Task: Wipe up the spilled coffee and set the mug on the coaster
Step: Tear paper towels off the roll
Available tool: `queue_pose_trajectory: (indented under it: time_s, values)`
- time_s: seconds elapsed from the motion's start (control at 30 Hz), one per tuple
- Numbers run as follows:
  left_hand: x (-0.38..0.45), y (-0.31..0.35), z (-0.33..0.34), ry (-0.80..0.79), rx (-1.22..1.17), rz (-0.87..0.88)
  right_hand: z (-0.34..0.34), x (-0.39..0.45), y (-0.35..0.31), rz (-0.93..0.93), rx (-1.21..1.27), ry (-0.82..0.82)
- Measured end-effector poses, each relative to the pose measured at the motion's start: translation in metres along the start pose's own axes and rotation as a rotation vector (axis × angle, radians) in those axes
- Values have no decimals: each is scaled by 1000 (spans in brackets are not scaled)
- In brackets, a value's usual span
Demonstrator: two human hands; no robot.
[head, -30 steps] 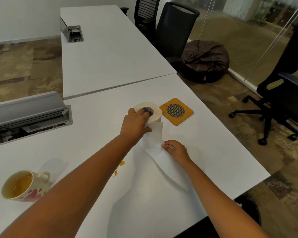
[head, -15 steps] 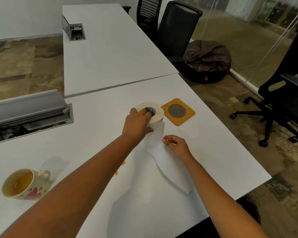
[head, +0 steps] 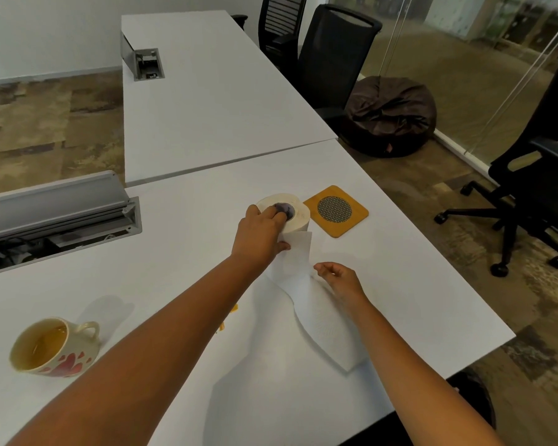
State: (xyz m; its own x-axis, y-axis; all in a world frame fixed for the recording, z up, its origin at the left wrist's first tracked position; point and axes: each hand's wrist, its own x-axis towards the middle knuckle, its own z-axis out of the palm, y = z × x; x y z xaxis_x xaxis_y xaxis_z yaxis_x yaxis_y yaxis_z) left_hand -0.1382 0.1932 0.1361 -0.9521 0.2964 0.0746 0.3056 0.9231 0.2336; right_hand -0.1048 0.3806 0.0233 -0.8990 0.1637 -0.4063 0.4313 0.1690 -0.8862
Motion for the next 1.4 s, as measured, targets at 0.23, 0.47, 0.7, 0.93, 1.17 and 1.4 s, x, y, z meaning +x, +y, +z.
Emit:
queue_pose_trajectory:
  time_s: [0.23, 0.47, 0.7, 0.93, 1.17, 1.4]
  values:
    - [0, 1, 3, 17, 5, 5, 10, -2, -16, -131, -101, -32]
    - [-1, 2, 1, 5, -10, -4, 15, -6, -11, -61, -37, 6]
    - [0, 5, 0, 0, -34, -11, 21, -8, -9, -36, 53, 69]
    - [-1, 2, 2, 18, -30, -12, 17, -7, -7, -86, -2, 39]
    - [0, 1, 4, 13, -37, -5, 17, -12, 9, -233, -354, -9]
    - [-1, 0, 4, 7, -24, 12, 18, -13, 13, -251, -263, 22]
